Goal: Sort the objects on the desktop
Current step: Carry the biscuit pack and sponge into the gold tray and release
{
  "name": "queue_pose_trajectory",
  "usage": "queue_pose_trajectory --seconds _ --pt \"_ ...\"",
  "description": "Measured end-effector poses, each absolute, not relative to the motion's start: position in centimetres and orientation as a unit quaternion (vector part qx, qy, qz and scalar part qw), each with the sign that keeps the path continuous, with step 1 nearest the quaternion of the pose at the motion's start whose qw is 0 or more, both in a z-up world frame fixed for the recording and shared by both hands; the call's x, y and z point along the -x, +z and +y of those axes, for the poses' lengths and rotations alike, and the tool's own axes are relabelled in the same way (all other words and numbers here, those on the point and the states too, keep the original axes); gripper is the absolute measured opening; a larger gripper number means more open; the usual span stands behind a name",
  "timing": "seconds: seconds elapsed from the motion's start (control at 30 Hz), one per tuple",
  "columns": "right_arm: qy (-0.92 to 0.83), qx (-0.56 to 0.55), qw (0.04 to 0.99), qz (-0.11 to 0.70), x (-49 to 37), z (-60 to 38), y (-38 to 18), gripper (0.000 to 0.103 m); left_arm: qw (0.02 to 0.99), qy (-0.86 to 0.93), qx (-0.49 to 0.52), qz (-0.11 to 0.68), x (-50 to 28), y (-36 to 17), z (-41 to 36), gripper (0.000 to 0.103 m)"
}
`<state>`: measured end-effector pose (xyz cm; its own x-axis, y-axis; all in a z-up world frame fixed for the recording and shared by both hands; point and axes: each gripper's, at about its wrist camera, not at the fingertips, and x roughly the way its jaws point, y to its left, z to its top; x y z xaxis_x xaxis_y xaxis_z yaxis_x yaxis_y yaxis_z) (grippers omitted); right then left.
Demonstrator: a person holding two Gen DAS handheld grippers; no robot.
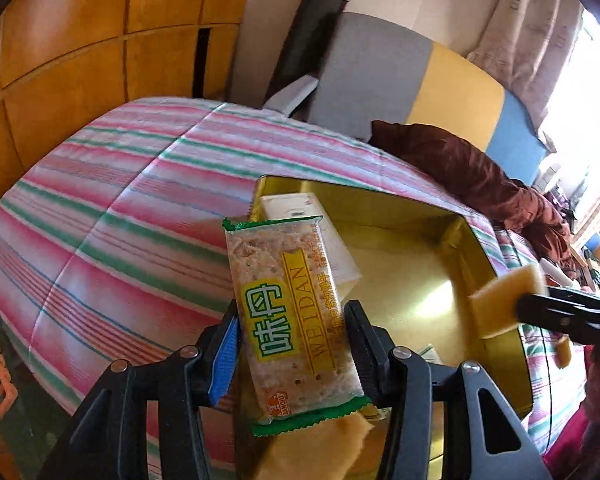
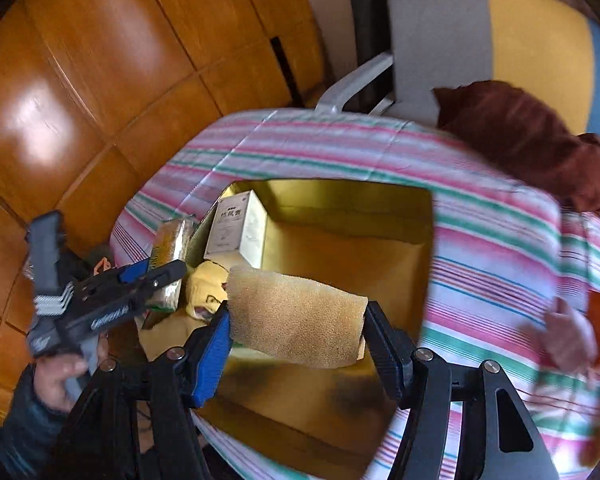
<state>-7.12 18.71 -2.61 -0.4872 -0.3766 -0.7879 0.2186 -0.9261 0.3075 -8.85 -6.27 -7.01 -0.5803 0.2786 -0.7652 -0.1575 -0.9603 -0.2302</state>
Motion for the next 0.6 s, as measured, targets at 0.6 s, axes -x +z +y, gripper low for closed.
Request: queue_pose_trajectory --seconds 0.6 --pt "-0.815 -0.523 0.193 -0.156 11.0 14.9 -7.7 0.088 0.134 0.884 0.445 -0.056 7.4 -6.9 -6.5 0.060"
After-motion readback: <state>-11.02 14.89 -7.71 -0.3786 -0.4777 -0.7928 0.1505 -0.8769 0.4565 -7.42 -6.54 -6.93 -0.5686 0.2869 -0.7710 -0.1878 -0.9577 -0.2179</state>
